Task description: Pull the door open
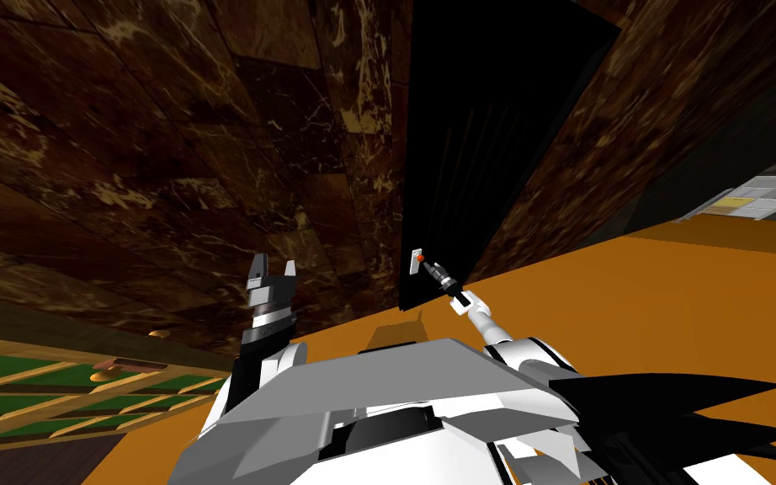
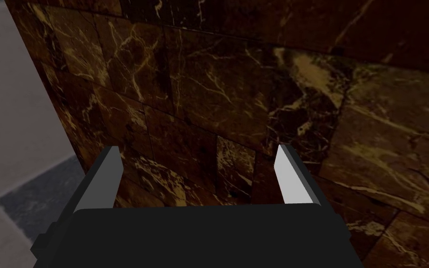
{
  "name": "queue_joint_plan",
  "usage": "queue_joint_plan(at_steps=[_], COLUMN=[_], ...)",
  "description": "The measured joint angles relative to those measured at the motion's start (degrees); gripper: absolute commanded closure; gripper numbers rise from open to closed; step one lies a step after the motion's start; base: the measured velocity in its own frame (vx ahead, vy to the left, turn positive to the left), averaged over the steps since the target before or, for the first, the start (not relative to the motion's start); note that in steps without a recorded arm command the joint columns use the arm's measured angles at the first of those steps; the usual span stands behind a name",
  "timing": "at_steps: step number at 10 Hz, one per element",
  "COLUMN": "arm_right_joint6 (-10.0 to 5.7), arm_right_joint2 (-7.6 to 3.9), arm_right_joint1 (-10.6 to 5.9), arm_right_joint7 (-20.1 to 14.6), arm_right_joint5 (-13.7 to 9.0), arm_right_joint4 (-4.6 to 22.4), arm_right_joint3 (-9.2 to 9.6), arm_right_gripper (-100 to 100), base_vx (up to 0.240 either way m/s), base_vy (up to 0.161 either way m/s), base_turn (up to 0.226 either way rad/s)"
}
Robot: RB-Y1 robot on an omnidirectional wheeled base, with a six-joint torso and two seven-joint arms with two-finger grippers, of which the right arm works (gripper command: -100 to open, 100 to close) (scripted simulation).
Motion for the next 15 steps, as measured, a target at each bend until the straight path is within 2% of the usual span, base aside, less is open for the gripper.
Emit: queue_joint_plan(at_steps=[2, 7, 10, 15], arm_right_joint6=[-0.64, -1.12, -1.68, -1.08], arm_right_joint2=[-0.63, -2.08, -2.79, -2.21], arm_right_joint1=[0.33, 2.15, 2.81, 2.33], arm_right_joint7=[3.2, 9.9, 13.0, 13.9], arm_right_joint5=[1.3, 4.1, 5.7, 5.6], arm_right_joint4=[0.4, -0.8, -0.7, -0.4], arm_right_joint3=[-0.31, -0.86, -1.21, -1.67], arm_right_gripper=[-100, -100, -100, -100], base_vx=[-0.029, -0.033, -0.023, 0.181], base_vy=[0.036, 0.042, 0.027, 0.028], base_turn=[-0.035, -0.035, -0.022, 0.041])
